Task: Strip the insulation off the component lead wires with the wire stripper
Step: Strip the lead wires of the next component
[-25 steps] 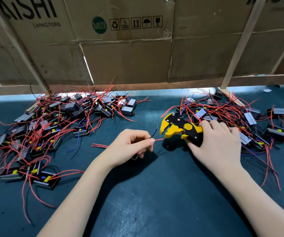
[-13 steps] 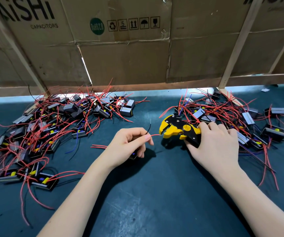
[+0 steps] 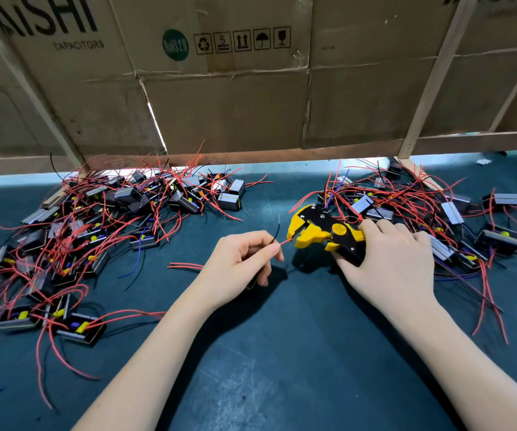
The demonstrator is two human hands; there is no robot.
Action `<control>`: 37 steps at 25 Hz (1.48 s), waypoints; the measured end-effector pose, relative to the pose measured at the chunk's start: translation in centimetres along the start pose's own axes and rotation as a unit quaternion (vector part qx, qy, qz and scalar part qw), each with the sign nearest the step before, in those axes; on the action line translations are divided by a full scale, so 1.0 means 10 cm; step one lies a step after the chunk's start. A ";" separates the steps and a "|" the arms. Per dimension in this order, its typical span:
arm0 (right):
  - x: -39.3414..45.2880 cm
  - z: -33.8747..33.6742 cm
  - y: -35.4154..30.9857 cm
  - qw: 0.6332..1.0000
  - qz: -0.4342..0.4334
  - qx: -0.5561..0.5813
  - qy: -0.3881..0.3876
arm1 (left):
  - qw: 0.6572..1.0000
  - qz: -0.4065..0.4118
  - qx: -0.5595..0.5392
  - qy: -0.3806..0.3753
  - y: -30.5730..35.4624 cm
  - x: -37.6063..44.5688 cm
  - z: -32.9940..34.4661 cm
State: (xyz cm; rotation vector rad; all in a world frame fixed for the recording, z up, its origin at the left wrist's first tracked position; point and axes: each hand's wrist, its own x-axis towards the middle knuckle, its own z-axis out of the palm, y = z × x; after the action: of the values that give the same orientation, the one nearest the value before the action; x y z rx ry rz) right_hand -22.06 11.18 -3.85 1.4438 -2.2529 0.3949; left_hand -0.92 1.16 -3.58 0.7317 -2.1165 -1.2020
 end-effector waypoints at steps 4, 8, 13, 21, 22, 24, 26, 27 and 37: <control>0.00 -0.02 0.01 1.000 -0.009 0.005 0.004 | 1.000 -0.005 0.002 -0.004 0.00 0.00 0.00; 0.01 -0.05 0.02 1.000 -0.011 -0.005 -0.015 | 1.000 -0.006 0.007 -0.013 0.01 0.00 0.00; 0.02 -0.07 0.00 0.998 -0.008 -0.009 -0.054 | 1.000 -0.003 0.008 -0.026 0.01 0.00 -0.01; 0.02 -0.13 0.03 0.997 0.052 0.062 -0.001 | 0.977 0.045 0.204 -0.044 0.08 -0.06 -0.22; 0.03 -0.17 0.05 0.993 0.073 0.092 0.013 | 0.964 0.034 0.257 -0.053 0.09 -0.07 -0.30; 0.05 -0.22 0.10 0.984 0.111 0.137 0.017 | 0.948 -0.016 0.309 -0.066 0.10 -0.08 -0.39; 0.07 -0.26 0.13 0.979 0.135 0.155 0.004 | 0.929 -0.054 0.362 -0.051 0.12 -0.06 -0.36; 0.08 -0.28 0.13 0.976 0.142 0.165 0.002 | 0.921 -0.059 0.384 -0.028 0.13 -0.04 -0.31; 0.06 -0.36 0.15 0.939 0.157 0.307 0.007 | 0.948 0.071 0.242 0.192 0.14 0.00 -0.36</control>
State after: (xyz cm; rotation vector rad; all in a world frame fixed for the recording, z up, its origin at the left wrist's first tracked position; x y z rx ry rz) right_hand -22.91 13.05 -0.44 1.3196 -2.4702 1.3023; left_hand 1.43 -0.22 -0.84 0.9190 -2.0925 -0.4095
